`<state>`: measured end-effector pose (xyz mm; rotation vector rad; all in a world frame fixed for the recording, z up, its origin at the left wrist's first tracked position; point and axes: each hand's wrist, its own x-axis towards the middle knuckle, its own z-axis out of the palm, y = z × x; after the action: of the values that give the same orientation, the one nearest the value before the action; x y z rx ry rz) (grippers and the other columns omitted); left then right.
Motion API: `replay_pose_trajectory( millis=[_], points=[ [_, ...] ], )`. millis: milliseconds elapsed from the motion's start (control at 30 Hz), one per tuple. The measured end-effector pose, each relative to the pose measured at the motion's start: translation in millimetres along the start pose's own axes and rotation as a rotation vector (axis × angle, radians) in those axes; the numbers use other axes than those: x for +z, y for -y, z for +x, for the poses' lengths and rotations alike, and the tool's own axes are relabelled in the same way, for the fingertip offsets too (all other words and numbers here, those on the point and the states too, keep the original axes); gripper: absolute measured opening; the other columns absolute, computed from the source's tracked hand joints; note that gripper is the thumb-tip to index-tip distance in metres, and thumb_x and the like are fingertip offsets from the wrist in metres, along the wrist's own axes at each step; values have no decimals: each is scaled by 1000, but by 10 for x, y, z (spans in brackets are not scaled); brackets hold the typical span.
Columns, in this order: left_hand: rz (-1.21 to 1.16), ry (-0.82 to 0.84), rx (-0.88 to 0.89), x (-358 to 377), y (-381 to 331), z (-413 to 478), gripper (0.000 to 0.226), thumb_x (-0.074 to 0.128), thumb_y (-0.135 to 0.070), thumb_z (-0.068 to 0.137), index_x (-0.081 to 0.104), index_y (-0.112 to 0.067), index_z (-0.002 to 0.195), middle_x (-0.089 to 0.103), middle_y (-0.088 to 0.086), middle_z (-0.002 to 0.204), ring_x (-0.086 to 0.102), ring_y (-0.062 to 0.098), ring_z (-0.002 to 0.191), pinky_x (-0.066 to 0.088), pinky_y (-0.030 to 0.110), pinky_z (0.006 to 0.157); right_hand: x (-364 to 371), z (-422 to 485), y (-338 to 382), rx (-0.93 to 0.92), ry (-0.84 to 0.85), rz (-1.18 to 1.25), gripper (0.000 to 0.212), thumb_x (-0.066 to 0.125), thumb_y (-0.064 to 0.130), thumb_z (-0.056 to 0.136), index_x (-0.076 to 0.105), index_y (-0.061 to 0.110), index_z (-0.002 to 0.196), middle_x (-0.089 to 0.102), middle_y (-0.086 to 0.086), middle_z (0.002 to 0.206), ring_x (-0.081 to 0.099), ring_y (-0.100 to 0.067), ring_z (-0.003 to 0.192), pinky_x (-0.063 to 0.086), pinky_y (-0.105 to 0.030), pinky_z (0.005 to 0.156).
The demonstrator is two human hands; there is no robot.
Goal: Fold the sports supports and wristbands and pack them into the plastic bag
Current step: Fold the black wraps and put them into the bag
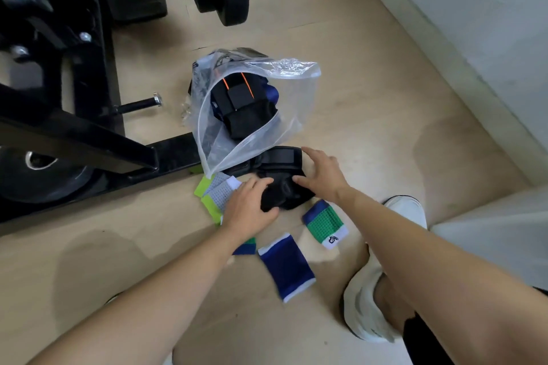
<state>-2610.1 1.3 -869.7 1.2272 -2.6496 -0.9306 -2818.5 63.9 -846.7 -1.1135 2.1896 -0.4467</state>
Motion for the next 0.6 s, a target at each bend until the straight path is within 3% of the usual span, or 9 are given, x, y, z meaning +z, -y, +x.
replay_pose_trajectory(
  millis=[133,200,267,367,433,533,600],
  points=[
    [-494,-28,-218,-113,61,-125,29,75,-21,84,71,-24,112,71,-6,102,67,14,94,54,37,94,62,293,131,-60,81,-248,90,75,49,79,26,32,153,42,-5,144,35,-35,129,34,-47,105],
    [-594,-14,-282,-199,79,-179,16,65,-29,87,75,-26,99,76,3,90,69,18,85,54,40,88,96,328,136,-73,97,-370,79,75,50,78,38,31,145,43,-8,131,36,-33,123,36,-45,100],
    [-696,-9,-320,-309,56,-243,18,60,-31,88,75,-24,95,76,9,88,64,17,81,52,38,81,134,310,134,-56,72,-359,60,76,48,77,52,25,127,44,-8,121,38,-31,116,38,-42,95],
    [-863,-2,-391,-455,-17,-352,27,57,-5,97,75,-23,97,78,6,92,69,13,82,56,30,78,154,230,139,-14,28,-135,27,73,25,79,62,15,102,55,-10,111,50,-31,108,41,-32,84],
    [-887,12,-427,-556,-67,-447,34,51,4,97,73,-21,106,78,0,86,70,9,76,54,21,66,100,121,149,27,8,7,18,67,13,80,62,13,97,65,-9,102,61,-31,99,43,-27,76],
    [-888,-21,-445,-730,-107,-583,34,53,4,97,70,-16,118,78,0,94,72,11,85,56,27,77,-53,-177,239,97,-7,189,18,69,17,85,64,12,101,68,-7,92,65,-27,88,51,-31,79],
    [-799,-106,-424,-829,-160,-677,32,59,1,96,69,-17,120,74,2,104,69,15,96,55,31,89,-129,-504,377,169,175,547,34,75,33,86,64,11,109,68,-10,93,64,-23,81,56,-35,75]
  ],
)
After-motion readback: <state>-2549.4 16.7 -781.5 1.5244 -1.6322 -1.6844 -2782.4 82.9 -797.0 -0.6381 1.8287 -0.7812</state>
